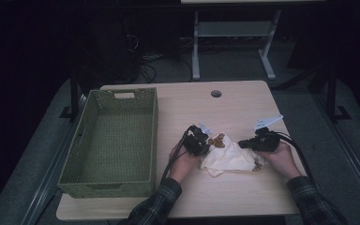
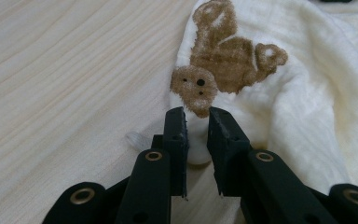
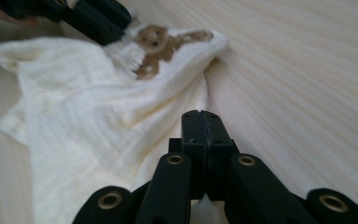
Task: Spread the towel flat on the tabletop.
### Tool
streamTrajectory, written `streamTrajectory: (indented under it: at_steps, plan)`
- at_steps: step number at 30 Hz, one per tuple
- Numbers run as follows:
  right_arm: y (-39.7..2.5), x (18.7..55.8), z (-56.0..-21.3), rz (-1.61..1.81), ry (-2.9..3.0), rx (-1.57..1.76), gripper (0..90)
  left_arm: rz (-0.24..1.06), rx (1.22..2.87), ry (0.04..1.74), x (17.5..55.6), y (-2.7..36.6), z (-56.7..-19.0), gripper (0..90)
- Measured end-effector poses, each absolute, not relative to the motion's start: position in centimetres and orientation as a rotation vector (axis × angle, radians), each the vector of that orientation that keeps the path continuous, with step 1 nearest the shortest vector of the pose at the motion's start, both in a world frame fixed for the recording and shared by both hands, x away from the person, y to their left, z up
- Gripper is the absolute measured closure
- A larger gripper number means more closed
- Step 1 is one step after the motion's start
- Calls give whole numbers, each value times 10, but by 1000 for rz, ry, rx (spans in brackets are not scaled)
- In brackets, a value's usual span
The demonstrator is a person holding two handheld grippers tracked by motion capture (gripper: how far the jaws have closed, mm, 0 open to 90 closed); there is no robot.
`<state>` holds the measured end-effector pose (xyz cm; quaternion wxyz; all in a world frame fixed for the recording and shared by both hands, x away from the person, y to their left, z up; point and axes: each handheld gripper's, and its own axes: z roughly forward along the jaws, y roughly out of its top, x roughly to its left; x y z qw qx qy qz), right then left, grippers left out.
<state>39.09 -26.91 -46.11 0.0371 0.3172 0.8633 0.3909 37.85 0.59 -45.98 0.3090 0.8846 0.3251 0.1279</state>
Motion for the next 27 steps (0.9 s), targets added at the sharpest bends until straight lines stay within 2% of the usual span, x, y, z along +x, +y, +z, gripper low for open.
streamTrajectory:
  at_steps: [13,22,27]
  plan:
    - [-266,349,-427,1377,2622,809,900,339,2337,863,378,6,-460,770]
    - [-247,314,-442,1293,2757,731,899,338,2339,860,379,6,-460,770]
    - [-240,307,-456,1240,2852,716,893,335,2333,864,379,6,-460,770]
